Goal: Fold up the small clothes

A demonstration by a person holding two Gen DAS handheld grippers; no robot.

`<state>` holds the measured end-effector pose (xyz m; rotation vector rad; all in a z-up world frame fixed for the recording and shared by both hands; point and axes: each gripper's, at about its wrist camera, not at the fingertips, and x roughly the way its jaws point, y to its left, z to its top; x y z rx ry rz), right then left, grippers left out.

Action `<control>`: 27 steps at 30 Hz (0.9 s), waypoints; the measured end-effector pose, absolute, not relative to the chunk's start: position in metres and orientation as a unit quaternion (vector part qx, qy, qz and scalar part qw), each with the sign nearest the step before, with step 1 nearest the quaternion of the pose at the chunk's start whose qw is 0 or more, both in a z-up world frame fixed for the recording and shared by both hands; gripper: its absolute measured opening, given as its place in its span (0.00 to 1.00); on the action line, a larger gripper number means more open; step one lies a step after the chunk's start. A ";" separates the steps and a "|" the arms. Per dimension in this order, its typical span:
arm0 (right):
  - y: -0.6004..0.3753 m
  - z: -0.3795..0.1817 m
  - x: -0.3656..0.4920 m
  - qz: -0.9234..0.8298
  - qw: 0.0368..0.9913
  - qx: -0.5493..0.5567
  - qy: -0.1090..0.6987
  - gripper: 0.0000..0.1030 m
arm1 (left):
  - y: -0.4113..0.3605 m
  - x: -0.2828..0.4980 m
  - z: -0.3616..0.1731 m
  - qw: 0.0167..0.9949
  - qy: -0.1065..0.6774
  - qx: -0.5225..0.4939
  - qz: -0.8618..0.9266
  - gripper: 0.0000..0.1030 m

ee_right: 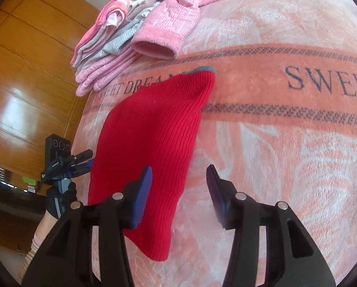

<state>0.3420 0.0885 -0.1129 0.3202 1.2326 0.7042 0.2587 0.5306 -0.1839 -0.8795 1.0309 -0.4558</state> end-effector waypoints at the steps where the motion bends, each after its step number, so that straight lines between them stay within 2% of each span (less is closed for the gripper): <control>1: 0.087 -0.115 0.336 0.324 0.742 0.149 0.567 0.46 | 0.530 0.258 -0.188 0.752 0.472 -0.408 -0.210 0.58; 11: 0.092 -0.144 0.332 0.335 0.718 0.193 0.579 0.48 | 0.501 0.288 -0.199 0.742 0.487 -0.396 -0.236 0.58; 17: 0.106 -0.153 0.345 0.346 0.708 0.224 0.574 0.57 | 0.465 0.309 -0.198 0.734 0.496 -0.374 -0.275 0.62; 20: 0.111 -0.163 0.353 0.347 0.697 0.245 0.577 0.57 | 0.453 0.312 -0.197 0.733 0.495 -0.363 -0.292 0.62; 22: 0.117 -0.173 0.358 0.354 0.679 0.268 0.584 0.57 | 0.453 0.312 -0.198 0.730 0.493 -0.370 -0.297 0.59; 23: 0.120 -0.177 0.360 0.355 0.675 0.275 0.585 0.56 | 0.454 0.311 -0.199 0.728 0.493 -0.373 -0.297 0.54; 24: 0.124 -0.178 0.360 0.356 0.675 0.278 0.584 0.53 | 0.456 0.310 -0.201 0.726 0.495 -0.376 -0.295 0.46; 25: 0.127 -0.178 0.361 0.354 0.678 0.274 0.583 0.50 | 0.458 0.310 -0.203 0.724 0.494 -0.383 -0.292 0.43; 27: 0.128 -0.175 0.360 0.354 0.678 0.276 0.582 0.38 | 0.460 0.308 -0.206 0.721 0.488 -0.396 -0.290 0.39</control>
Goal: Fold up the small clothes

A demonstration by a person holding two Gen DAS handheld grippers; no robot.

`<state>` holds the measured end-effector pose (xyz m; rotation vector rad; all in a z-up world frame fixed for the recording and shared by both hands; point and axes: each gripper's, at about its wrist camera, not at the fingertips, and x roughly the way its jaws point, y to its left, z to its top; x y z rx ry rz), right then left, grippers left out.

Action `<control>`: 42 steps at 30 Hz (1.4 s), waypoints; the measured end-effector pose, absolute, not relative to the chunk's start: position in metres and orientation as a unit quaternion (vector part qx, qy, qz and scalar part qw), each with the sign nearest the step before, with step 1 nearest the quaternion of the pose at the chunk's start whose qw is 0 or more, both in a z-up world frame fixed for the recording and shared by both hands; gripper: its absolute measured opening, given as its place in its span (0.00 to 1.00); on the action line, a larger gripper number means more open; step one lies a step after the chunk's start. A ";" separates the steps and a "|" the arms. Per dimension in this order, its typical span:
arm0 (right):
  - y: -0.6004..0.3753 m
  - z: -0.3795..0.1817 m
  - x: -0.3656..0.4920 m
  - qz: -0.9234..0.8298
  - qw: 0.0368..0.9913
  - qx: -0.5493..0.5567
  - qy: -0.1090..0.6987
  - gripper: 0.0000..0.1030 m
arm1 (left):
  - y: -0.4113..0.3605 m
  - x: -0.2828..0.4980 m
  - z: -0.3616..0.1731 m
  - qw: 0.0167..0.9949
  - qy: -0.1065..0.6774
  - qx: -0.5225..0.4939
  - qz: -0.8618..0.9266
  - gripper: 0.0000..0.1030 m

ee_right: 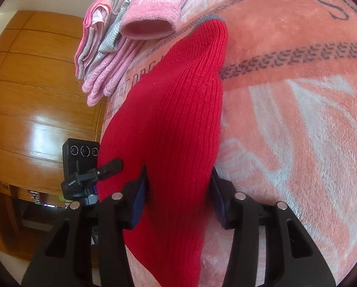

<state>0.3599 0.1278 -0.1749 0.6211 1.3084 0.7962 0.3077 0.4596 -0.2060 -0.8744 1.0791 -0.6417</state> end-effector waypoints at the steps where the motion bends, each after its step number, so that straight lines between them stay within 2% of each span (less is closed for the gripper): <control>1: 0.126 -0.171 0.359 0.357 0.678 0.277 0.579 0.36 | 0.458 0.307 -0.205 0.721 0.486 -0.400 -0.290 0.39; 8: 0.087 -0.125 0.340 0.358 0.698 0.243 0.570 0.34 | 0.407 0.289 -0.179 0.699 0.473 -0.419 -0.335 0.38; 13: 0.022 -0.101 0.294 0.334 0.705 0.221 0.585 0.34 | 0.339 0.266 -0.181 0.666 0.502 -0.421 -0.356 0.38; 16: -0.014 -0.112 0.264 0.312 0.706 0.217 0.598 0.35 | 0.299 0.252 -0.197 0.646 0.535 -0.416 -0.351 0.38; 18: -0.031 -0.132 0.253 0.295 0.712 0.201 0.605 0.36 | 0.277 0.244 -0.212 0.657 0.560 -0.376 -0.338 0.39; 20: -0.043 -0.156 0.251 0.293 0.707 0.210 0.609 0.39 | 0.272 0.241 -0.222 0.671 0.556 -0.365 -0.329 0.41; 25: -0.053 -0.171 0.250 0.338 0.695 0.235 0.589 0.49 | 0.271 0.239 -0.213 0.684 0.548 -0.346 -0.335 0.41; 29: -0.068 -0.155 0.231 0.350 0.702 0.228 0.577 0.57 | 0.269 0.224 -0.198 0.704 0.546 -0.312 -0.328 0.51; 35: -0.076 -0.172 0.185 0.347 0.680 0.234 0.602 0.57 | 0.279 0.184 -0.178 0.750 0.521 -0.250 -0.321 0.54; 38: -0.076 -0.179 0.173 0.353 0.672 0.246 0.602 0.53 | 0.287 0.173 -0.185 0.753 0.519 -0.253 -0.315 0.54; 40: -0.071 -0.180 0.172 0.358 0.668 0.248 0.603 0.40 | 0.283 0.171 -0.187 0.751 0.524 -0.246 -0.317 0.54; 41: -0.068 -0.182 0.171 0.359 0.665 0.247 0.607 0.27 | 0.280 0.168 -0.187 0.758 0.521 -0.234 -0.315 0.53; 42: -0.066 -0.182 0.170 0.356 0.667 0.244 0.608 0.23 | 0.277 0.167 -0.185 0.765 0.518 -0.217 -0.315 0.52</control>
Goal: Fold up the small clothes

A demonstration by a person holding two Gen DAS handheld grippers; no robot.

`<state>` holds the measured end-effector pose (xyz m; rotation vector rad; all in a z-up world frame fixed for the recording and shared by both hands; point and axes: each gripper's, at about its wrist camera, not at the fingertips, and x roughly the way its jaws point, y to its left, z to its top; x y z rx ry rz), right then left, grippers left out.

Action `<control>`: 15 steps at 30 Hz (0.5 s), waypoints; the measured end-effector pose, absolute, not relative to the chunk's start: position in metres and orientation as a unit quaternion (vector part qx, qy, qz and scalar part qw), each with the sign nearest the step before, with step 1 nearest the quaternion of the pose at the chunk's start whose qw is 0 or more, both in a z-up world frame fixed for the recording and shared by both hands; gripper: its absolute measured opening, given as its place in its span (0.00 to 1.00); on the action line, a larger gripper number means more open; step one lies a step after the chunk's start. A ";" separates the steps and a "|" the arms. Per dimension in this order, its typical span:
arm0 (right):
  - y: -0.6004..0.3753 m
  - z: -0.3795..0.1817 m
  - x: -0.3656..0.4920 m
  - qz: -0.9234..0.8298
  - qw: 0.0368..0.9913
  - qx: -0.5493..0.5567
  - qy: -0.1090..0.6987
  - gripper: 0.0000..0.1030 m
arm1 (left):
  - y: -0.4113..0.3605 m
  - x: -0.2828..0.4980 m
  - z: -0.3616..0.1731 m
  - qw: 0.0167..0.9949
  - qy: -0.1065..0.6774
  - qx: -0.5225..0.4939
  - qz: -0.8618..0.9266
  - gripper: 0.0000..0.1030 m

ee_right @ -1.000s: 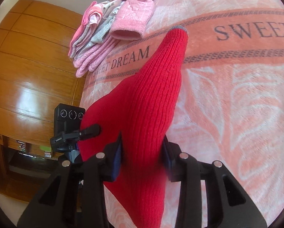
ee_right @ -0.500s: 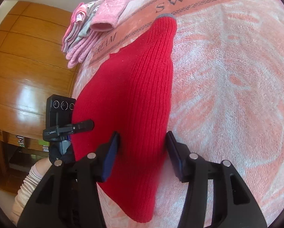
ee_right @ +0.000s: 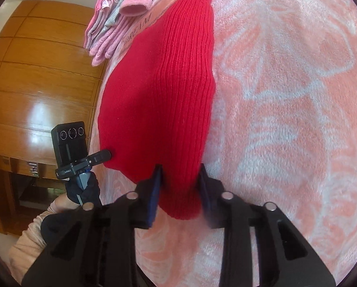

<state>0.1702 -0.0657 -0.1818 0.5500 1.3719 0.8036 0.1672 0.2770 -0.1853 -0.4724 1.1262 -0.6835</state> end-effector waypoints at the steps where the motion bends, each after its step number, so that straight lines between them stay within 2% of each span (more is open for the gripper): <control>1: -0.064 -0.179 0.169 0.359 0.666 0.243 0.607 0.23 | 0.274 0.168 -0.182 0.771 0.517 -0.198 -0.314 0.51; 3: -0.064 -0.172 0.164 0.364 0.672 0.234 0.601 0.16 | 0.265 0.168 -0.177 0.780 0.521 -0.153 -0.310 0.47; 7: -0.055 -0.175 0.161 0.334 0.686 0.188 0.619 0.15 | 0.265 0.162 -0.188 0.788 0.514 -0.134 -0.313 0.44; 12: -0.050 -0.182 0.161 0.322 0.685 0.194 0.624 0.15 | 0.270 0.158 -0.181 0.788 0.510 -0.148 -0.313 0.42; 13: -0.051 -0.181 0.160 0.321 0.687 0.194 0.623 0.15 | 0.268 0.158 -0.182 0.786 0.512 -0.150 -0.312 0.43; 15: -0.052 -0.175 0.158 0.318 0.691 0.196 0.619 0.26 | 0.270 0.157 -0.181 0.781 0.523 -0.154 -0.304 0.43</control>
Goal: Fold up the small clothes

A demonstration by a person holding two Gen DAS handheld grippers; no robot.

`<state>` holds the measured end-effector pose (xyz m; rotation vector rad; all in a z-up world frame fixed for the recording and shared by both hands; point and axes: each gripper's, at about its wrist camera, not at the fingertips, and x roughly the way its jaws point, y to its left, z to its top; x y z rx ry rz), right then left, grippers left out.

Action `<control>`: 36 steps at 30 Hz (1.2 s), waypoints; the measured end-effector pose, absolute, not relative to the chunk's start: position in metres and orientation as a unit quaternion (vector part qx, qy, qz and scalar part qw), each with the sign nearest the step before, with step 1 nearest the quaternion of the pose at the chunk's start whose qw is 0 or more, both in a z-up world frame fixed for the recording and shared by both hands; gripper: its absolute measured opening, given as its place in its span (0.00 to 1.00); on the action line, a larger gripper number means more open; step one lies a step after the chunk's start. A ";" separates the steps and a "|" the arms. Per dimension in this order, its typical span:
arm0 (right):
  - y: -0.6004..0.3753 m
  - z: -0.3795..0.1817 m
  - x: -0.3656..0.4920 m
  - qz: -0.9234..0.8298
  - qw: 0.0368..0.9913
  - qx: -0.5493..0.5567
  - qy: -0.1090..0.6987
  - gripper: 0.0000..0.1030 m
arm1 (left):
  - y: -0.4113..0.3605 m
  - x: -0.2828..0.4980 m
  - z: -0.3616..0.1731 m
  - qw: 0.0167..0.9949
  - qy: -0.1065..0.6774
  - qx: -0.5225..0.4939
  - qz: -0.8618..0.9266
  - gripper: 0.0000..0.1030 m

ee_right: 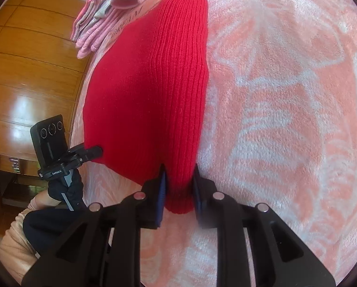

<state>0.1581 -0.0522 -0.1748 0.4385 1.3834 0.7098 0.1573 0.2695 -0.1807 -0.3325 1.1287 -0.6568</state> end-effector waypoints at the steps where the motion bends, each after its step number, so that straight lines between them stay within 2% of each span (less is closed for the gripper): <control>1: -0.054 -0.168 0.156 0.309 0.699 0.191 0.615 0.31 | 0.275 0.154 -0.181 0.782 0.526 -0.156 -0.296 0.44; 3: -0.061 -0.145 0.151 0.288 0.733 0.159 0.595 0.48 | 0.281 0.153 -0.164 0.792 0.517 -0.160 -0.282 0.47; 4: -0.062 -0.132 0.148 0.273 0.751 0.140 0.585 0.52 | 0.282 0.152 -0.153 0.799 0.511 -0.159 -0.276 0.49; 7: -0.068 -0.090 0.136 0.246 0.789 0.120 0.551 0.59 | 0.277 0.147 -0.111 0.821 0.487 -0.148 -0.259 0.54; 8: -0.068 -0.077 0.131 0.236 0.799 0.119 0.540 0.65 | 0.274 0.144 -0.095 0.829 0.479 -0.137 -0.255 0.55; 10: -0.065 -0.048 0.119 0.223 0.819 0.107 0.517 0.67 | 0.265 0.135 -0.060 0.846 0.458 -0.115 -0.250 0.58; 13: -0.052 -0.001 0.097 0.201 0.855 0.059 0.474 0.72 | 0.255 0.107 -0.007 0.880 0.405 -0.090 -0.232 0.71; 15: -0.049 0.029 0.077 0.194 0.874 0.037 0.443 0.86 | 0.249 0.086 0.022 0.902 0.370 -0.070 -0.212 0.83; 16: -0.048 0.043 0.068 0.187 0.885 0.031 0.425 0.90 | 0.243 0.075 0.035 0.912 0.354 -0.059 -0.199 0.85; 18: -0.045 0.066 0.048 0.184 0.903 0.027 0.388 0.92 | 0.246 0.055 0.052 0.929 0.329 -0.042 -0.163 0.94; 20: -0.043 0.080 0.029 0.187 0.913 0.036 0.361 0.96 | 0.243 0.037 0.061 0.940 0.312 -0.035 -0.130 0.96; 26: -0.032 0.081 -0.006 0.157 0.924 0.031 0.349 0.97 | 0.245 0.011 0.036 0.928 0.355 -0.046 -0.103 0.96; 31: -0.021 0.071 -0.015 0.128 0.917 0.025 0.378 0.97 | 0.246 -0.011 0.014 0.932 0.354 -0.028 -0.071 0.96; 36: -0.006 0.066 -0.031 0.121 0.920 0.005 0.372 0.97 | 0.246 -0.031 0.013 0.939 0.338 -0.014 -0.052 0.96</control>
